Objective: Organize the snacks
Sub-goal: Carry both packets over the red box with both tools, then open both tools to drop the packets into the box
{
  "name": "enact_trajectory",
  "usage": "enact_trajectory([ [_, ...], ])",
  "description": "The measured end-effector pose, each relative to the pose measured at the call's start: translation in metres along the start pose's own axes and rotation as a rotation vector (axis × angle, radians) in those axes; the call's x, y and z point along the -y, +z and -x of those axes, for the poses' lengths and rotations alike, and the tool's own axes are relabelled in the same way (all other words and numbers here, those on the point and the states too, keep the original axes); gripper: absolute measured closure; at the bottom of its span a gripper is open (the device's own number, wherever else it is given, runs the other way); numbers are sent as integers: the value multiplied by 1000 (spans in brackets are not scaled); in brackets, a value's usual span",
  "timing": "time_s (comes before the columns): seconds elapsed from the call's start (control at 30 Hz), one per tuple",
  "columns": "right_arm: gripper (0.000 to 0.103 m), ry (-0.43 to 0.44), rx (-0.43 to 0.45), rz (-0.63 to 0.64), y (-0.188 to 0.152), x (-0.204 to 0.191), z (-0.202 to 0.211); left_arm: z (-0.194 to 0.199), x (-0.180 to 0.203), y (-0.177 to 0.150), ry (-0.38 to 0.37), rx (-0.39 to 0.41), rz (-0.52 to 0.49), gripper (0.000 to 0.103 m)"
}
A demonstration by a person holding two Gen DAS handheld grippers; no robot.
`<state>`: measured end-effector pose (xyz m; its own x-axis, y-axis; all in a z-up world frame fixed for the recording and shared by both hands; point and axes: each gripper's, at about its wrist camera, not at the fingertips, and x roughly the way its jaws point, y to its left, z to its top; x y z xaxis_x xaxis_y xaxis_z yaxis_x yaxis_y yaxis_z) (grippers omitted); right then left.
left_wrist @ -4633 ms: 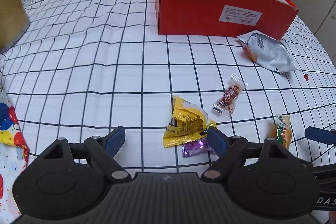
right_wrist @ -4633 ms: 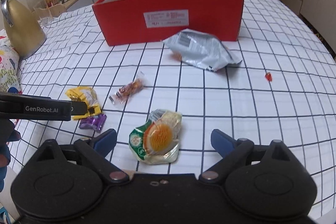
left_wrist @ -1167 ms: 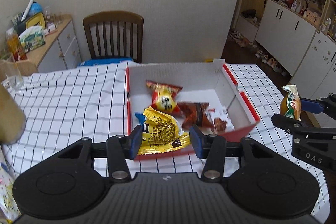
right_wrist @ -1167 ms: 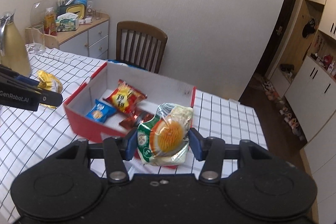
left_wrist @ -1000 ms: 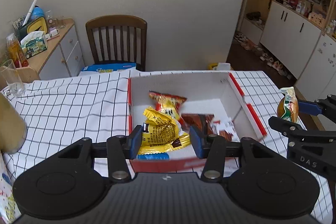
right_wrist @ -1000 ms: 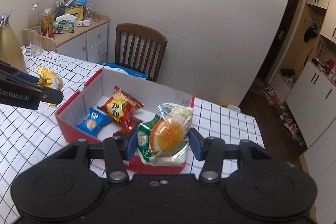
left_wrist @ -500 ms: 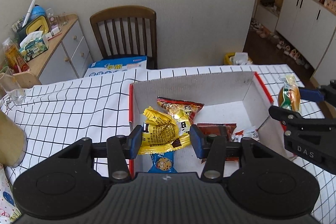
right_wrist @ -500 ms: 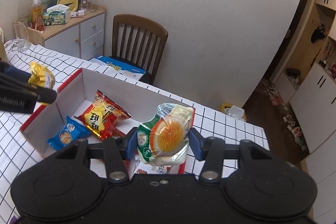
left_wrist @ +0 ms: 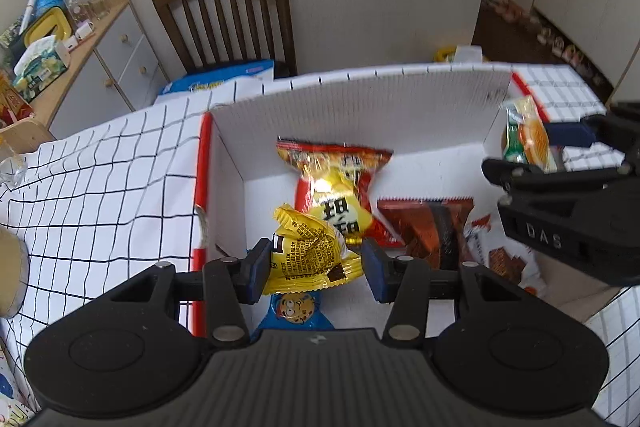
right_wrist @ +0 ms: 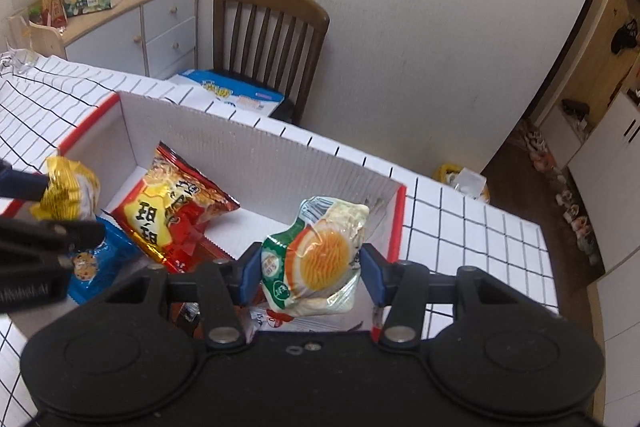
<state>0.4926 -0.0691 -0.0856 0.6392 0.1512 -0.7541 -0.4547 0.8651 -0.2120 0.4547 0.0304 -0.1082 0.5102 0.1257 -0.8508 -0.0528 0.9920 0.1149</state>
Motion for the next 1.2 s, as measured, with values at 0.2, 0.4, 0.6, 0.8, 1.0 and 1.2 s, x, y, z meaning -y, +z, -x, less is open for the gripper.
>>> enact_trajectory([
  [0.2,53,26,-46,11,0,-6,-18,-18,5,-2,-4,-49,-12,56],
  [0.4,52,27,-71,47,-5,-14,-26,-28,13,-3,-10,-80,-57,56],
  [0.6,52,30,-102,30,-9,-15,-32,-41,15,-5,-17,-120,-61,56],
  [0.8,50,33,-114,0,-11,-11,-33,-47,17,-8,-14,-138,-82,56],
  [1.0,41,21,-94,-6,-13,-10,-28,-49,22,-10,-33,-159,-100,56],
  [1.2,38,17,-74,-16,-14,-8,-17,-40,24,-12,-38,-134,-92,38],
])
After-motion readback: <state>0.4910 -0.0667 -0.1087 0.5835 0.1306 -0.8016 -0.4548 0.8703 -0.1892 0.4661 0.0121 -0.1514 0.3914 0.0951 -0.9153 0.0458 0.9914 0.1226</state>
